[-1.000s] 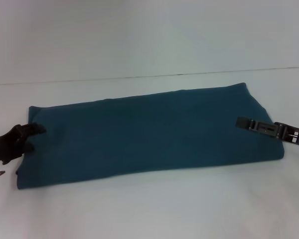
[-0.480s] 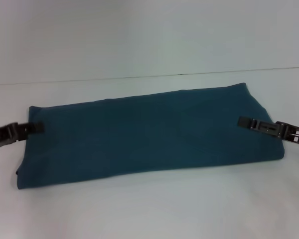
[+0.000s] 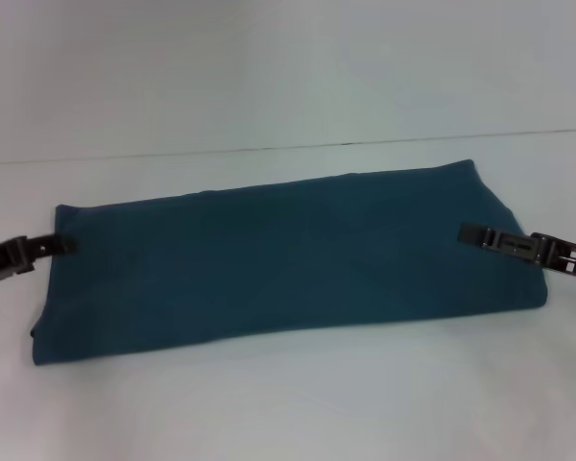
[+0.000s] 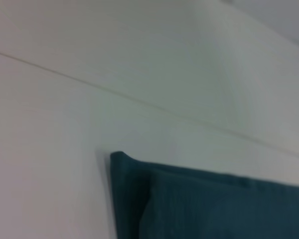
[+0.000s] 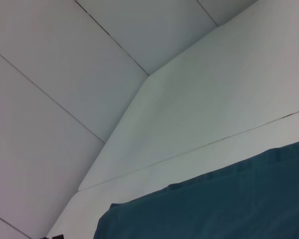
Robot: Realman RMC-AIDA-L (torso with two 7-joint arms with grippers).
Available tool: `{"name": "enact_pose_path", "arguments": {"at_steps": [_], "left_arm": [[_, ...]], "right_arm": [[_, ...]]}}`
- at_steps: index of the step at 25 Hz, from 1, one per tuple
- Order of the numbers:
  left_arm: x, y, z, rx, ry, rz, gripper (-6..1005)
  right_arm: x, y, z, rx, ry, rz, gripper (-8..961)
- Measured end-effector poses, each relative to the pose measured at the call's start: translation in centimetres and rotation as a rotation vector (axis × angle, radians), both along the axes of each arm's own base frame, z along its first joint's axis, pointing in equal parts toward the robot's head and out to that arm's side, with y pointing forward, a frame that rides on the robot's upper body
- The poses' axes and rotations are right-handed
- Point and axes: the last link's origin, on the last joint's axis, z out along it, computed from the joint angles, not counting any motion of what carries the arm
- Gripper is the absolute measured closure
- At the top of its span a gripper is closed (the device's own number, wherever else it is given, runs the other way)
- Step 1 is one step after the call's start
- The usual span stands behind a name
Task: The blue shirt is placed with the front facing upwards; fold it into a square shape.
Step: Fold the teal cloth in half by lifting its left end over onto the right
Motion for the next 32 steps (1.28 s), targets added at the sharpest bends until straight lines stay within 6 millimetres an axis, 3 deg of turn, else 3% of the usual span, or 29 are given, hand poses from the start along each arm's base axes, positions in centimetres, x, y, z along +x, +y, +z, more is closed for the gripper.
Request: {"name": "enact_pose_path", "arguments": {"at_steps": [5, 9, 19, 32], "left_arm": [[-1.1, -0.3, -0.5, 0.022, -0.117, 0.161, 152], [-1.4, -0.2, -1.2, 0.047, -0.163, 0.234, 135], [-1.0, 0.1, -2.2, 0.032, 0.014, 0.048, 130], [-1.5, 0.1, -2.5, 0.025, 0.025, 0.067, 130]], "right_arm": [[0.1, -0.1, 0.0, 0.002, -0.001, -0.005, 118], [0.0, 0.0, 0.0, 0.003, -0.003, -0.001, 118], [0.1, 0.0, 0.0, 0.006, -0.006, -0.002, 118], [0.1, 0.0, -0.1, 0.006, -0.006, -0.001, 118]]}}
